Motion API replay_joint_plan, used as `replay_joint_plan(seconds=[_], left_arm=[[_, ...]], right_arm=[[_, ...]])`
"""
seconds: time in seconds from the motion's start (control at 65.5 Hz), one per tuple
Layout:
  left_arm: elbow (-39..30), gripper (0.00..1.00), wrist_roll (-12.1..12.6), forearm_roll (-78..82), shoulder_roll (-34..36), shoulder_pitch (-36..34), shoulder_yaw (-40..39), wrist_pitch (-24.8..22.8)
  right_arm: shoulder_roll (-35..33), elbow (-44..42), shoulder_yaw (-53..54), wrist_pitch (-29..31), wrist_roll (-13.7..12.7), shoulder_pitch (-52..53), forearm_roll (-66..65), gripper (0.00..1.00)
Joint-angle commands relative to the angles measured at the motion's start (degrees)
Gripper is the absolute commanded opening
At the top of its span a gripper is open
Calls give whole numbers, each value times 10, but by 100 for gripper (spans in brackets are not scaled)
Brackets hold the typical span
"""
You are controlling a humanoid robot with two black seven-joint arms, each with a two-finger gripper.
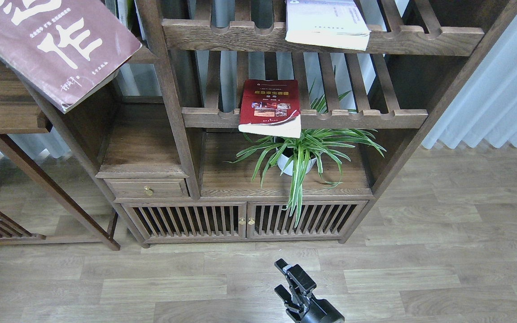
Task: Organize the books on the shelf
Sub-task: 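Lift the maroon book with the left gripper onto the upper shelf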
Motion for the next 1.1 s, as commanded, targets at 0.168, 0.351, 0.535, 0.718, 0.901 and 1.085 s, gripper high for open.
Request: replay_joint_plan(seconds=[0.168,0.351,0.535,0.718,0.901,1.085], left_arm=[[83,8,61,98,56,-131,82,0],[117,8,114,149,47,-185,105,0],[121,8,156,214,27,-239,100,0],[132,8,166,325,14,-269,65,0],[170,8,174,414,-12,-272,25,0],[196,8,176,469,-58,-276,-18,0]], right_arm=[[0,2,7,0,1,0,2,100],[0,5,12,0,2,6,1,100],[0,6,12,0,2,6,2,100],[0,5,12,0,3,5,2,100],[0,6,21,0,3,5,2,100],[0,8,24,0,3,8,2,100]])
